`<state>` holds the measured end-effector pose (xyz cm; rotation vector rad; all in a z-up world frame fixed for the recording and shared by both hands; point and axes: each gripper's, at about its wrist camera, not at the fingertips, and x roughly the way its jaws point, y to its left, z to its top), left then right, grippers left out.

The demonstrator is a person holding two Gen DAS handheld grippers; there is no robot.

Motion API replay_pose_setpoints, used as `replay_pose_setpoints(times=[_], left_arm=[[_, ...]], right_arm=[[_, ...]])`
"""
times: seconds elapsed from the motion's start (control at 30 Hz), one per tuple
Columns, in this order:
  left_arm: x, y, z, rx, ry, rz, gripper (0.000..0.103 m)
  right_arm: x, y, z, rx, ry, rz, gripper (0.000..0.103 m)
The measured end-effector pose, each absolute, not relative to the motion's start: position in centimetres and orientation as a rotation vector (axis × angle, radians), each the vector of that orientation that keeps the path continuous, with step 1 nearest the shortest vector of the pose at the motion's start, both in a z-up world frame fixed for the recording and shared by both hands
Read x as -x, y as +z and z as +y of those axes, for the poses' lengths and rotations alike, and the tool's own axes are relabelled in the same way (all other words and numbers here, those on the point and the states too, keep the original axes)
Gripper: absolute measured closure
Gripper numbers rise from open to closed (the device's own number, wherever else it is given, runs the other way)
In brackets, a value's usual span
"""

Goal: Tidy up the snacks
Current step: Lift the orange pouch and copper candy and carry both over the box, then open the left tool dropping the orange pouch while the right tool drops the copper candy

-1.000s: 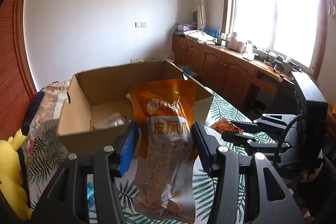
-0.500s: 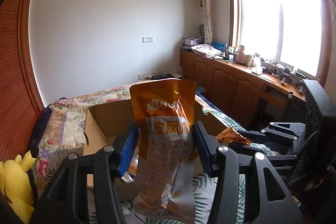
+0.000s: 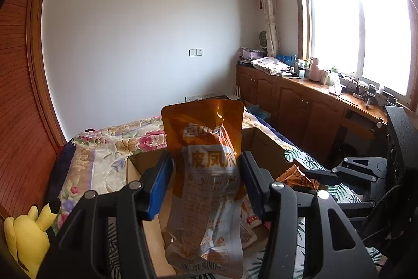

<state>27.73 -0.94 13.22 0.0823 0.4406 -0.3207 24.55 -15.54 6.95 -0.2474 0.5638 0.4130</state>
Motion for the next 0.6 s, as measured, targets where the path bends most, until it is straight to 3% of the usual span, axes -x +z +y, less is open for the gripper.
replay_pose_setpoints(times=[0.6], left_arm=[[-33.5,8.5,-1.9,-0.079,-0.270,0.534,0.050]], right_arm=[[-28.9,3.0,-16.1,0.173,0.393,0.651,0.080]])
